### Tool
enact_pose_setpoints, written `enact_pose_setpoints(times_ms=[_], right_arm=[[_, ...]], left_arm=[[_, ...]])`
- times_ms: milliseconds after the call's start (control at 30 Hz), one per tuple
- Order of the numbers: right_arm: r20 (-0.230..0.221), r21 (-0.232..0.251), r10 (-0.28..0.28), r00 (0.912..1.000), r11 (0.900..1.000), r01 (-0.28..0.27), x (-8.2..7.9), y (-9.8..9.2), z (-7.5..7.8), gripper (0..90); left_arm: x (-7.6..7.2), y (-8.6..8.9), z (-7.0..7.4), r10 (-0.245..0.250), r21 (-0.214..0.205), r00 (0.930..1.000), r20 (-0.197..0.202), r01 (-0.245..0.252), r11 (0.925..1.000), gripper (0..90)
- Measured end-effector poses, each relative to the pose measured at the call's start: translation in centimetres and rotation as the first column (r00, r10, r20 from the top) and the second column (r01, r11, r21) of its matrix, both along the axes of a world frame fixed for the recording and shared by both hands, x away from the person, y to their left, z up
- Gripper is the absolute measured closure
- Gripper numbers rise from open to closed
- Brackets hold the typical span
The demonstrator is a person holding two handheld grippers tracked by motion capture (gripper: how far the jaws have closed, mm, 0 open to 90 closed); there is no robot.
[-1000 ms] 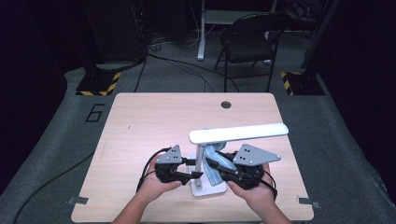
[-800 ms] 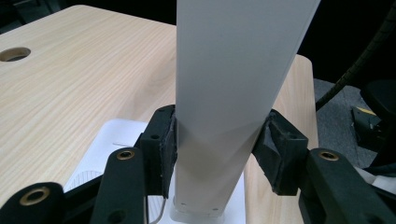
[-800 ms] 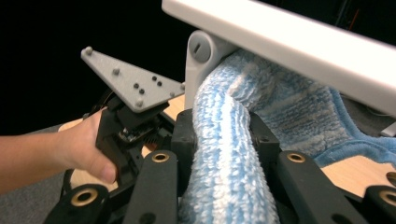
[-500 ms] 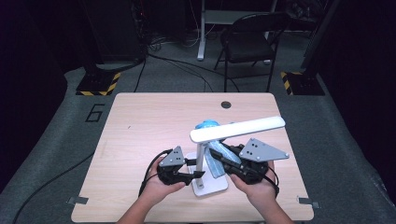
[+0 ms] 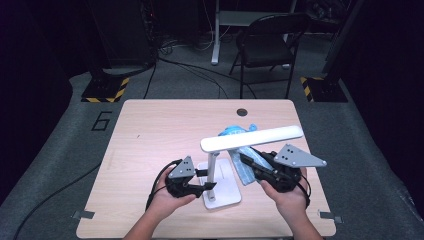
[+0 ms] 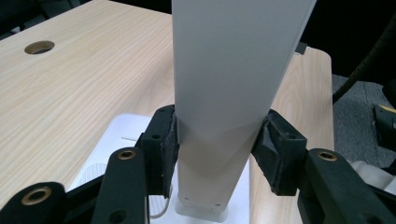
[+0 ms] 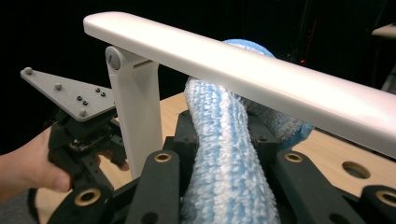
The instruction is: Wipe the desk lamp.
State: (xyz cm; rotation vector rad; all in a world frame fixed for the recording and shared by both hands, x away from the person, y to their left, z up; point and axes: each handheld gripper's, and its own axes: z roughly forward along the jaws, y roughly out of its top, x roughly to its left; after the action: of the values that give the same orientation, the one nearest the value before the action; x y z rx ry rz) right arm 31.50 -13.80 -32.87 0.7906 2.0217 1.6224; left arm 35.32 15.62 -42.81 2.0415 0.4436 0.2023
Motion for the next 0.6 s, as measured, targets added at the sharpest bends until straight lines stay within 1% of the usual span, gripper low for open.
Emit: enact_pose_setpoints(times_ms=[33, 133, 267, 300, 333, 400, 467, 500, 567, 600], right_arm=[[-0.012, 0.004, 0.005, 0.9999, 1.0000, -0.005, 0.0, -0.3, 0.0, 71.0], [-0.016, -0.004, 0.013, 0.9998, 0.9999, -0.014, -0.2, -0.6, 0.1, 70.9], [-0.012, -0.017, 0.036, 0.9993, 0.9992, -0.036, -0.3, -0.3, 0.2, 70.7], [-0.018, -0.013, 0.037, 0.9992, 0.9992, -0.037, -0.4, -0.2, 0.3, 70.6], [-0.018, -0.012, 0.038, 0.9991, 0.9992, -0.038, -0.4, -0.1, 0.3, 70.6], [-0.019, -0.013, 0.049, 0.9986, 0.9987, -0.049, -0.4, 0.1, 0.2, 70.6], [-0.014, -0.018, 0.058, 0.9982, 0.9981, -0.059, -0.4, 0.4, 0.3, 70.6], [-0.017, -0.020, 0.058, 0.9981, 0.9981, -0.059, -0.5, 0.6, 0.4, 70.6], [-0.011, -0.028, 0.069, 0.9975, 0.9972, -0.070, -0.4, 1.0, 0.5, 70.5], [-0.019, -0.031, 0.072, 0.9973, 0.9969, -0.072, -0.5, 1.1, 0.6, 70.5]], left_arm=[[0.0, 0.1, 0.0, -0.001, 0.004, 1.0000, -0.003, 0.001, 1.0000, 51.9], [0.0, 0.1, 0.1, -0.002, 0.005, 1.0000, -0.008, 0.002, 1.0000, 51.6], [0.5, 0.4, 0.2, -0.022, -0.008, 0.9991, -0.036, 0.021, 0.9997, 50.0], [0.5, 0.4, 0.3, -0.028, -0.011, 0.9990, -0.034, 0.028, 0.9995, 49.7], [0.5, 0.4, 0.4, -0.026, -0.020, 0.9992, -0.031, 0.025, 0.9995, 48.1], [0.6, 0.3, 1.0, -0.042, -0.043, 0.9989, -0.022, 0.041, 0.9982, 47.1], [0.6, 0.2, 1.6, -0.053, -0.043, 0.9986, -0.008, 0.052, 0.9977, 46.3], [0.6, 0.1, 2.0, -0.053, -0.052, 0.9986, -0.005, 0.053, 0.9972, 46.2], [0.5, 0.1, 2.5, -0.058, -0.076, 0.9983, -0.006, 0.057, 0.9954, 45.6], [0.4, 0.2, 2.8, -0.058, -0.087, 0.9983, -0.009, 0.057, 0.9946, 45.2]])
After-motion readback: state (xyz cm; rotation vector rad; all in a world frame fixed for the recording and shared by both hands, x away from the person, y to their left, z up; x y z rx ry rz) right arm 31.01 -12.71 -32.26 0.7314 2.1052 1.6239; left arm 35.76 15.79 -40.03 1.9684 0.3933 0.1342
